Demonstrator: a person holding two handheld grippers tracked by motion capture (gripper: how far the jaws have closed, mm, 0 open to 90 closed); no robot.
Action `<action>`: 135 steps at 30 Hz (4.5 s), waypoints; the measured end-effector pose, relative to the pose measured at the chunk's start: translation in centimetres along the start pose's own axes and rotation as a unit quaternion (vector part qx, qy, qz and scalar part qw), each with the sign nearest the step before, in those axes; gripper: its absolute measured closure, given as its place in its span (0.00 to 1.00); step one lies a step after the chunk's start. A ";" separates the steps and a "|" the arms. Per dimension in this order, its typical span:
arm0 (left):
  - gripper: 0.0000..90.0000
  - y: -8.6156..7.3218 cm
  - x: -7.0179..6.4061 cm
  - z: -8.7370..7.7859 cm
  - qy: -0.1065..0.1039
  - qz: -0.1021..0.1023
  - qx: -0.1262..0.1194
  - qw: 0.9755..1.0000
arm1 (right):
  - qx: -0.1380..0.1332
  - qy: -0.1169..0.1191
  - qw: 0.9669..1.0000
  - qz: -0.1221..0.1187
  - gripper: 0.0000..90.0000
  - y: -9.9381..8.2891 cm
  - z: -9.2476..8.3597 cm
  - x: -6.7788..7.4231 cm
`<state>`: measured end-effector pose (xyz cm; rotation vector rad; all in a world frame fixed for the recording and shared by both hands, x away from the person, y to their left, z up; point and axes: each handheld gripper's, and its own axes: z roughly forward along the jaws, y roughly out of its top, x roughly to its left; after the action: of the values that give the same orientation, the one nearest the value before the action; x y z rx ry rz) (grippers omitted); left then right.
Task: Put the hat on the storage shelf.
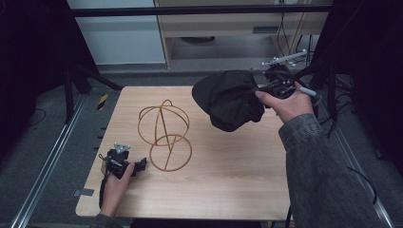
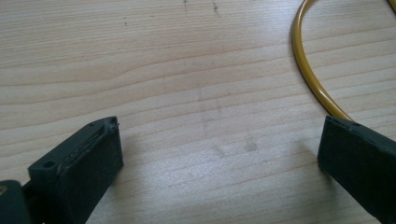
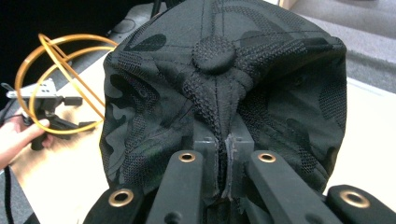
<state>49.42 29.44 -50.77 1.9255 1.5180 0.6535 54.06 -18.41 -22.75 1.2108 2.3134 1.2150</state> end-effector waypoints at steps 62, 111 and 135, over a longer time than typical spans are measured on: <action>0.00 0.0 0.1 0.0 0.004 -0.004 -0.001 1.000 | 0.024 0.120 0.985 -0.121 0.96 6.5 6.4 13.6; 0.00 0.0 0.1 0.0 0.004 -0.005 -0.001 1.000 | 0.068 0.127 0.983 -0.111 0.94 3.7 9.6 13.9; 0.00 0.0 0.1 0.0 0.005 -0.006 -0.001 1.000 | 0.069 0.125 0.985 -0.101 0.94 2.8 8.9 13.9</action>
<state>49.42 29.54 -50.78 1.9134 1.5342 0.6607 51.95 -1.84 -24.12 0.8776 2.6650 1.2119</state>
